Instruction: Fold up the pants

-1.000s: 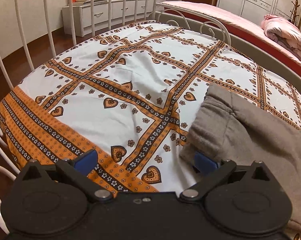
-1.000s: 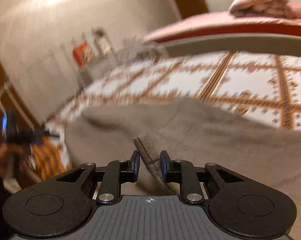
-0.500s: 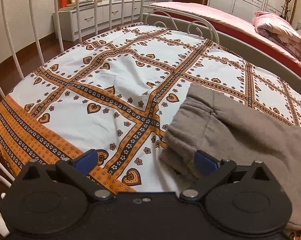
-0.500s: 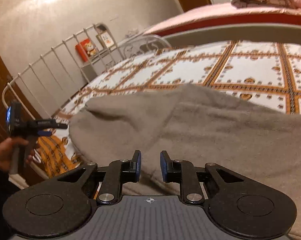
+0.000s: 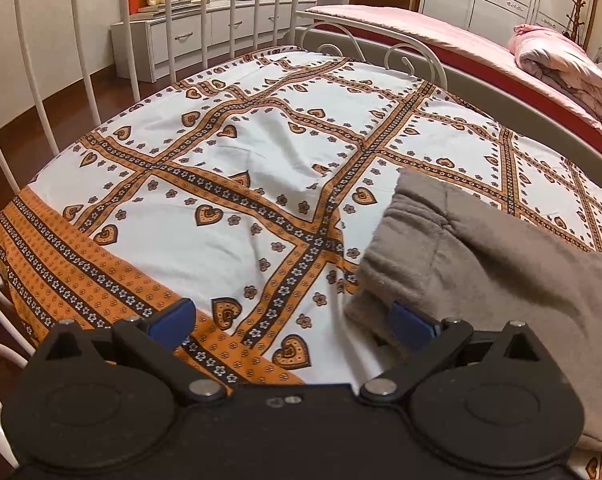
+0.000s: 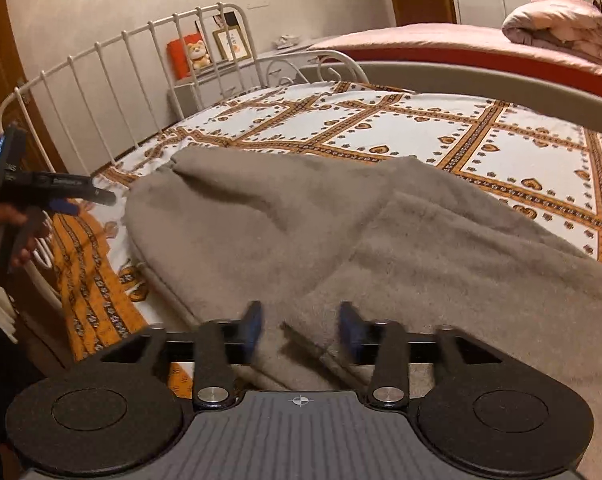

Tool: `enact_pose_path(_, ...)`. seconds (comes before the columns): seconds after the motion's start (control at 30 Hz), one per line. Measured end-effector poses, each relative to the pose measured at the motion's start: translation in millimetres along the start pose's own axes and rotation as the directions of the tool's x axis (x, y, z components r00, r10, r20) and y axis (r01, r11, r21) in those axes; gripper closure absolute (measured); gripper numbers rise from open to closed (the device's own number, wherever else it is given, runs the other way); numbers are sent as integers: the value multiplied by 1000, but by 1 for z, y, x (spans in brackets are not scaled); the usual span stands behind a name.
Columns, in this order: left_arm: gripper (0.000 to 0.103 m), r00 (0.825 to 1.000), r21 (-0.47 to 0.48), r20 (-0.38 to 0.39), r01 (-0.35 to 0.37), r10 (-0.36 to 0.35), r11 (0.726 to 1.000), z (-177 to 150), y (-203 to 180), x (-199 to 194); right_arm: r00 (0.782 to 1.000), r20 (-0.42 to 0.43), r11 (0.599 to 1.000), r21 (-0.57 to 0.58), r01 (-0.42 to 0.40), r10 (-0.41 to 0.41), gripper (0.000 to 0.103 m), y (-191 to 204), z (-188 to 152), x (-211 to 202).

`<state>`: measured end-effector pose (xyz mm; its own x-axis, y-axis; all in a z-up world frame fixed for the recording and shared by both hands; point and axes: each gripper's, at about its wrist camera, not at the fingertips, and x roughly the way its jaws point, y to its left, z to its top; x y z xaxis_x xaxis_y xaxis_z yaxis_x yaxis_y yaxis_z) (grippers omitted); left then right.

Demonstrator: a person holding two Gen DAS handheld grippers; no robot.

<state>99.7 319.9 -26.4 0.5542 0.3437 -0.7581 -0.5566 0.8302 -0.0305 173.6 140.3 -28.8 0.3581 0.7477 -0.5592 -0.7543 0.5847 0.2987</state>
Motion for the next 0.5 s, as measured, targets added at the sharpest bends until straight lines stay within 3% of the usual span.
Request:
enact_pose_path(0.17, 6, 1000, -23, -7, -5, 5, 1000, -1, 9, 1, 998, -29, 997, -66, 46, -48, 55, 2, -6, 6)
enact_pose_path(0.23, 6, 1000, -23, -7, -2, 2, 1000, -1, 9, 0, 1000, -17, 1000, -14, 25, -25, 73, -4, -4, 5)
enact_pose_path(0.3, 6, 1000, -12, -6, -1, 1, 1000, -1, 8, 0, 1000, 0, 1000, 25, 5, -5, 102, -9, 0, 2)
enact_pose_path(0.5, 6, 1000, -9, -10, -5, 5, 1000, -3, 8, -1, 999, 42, 999, 45, -16, 14, 102, -1, 7, 5)
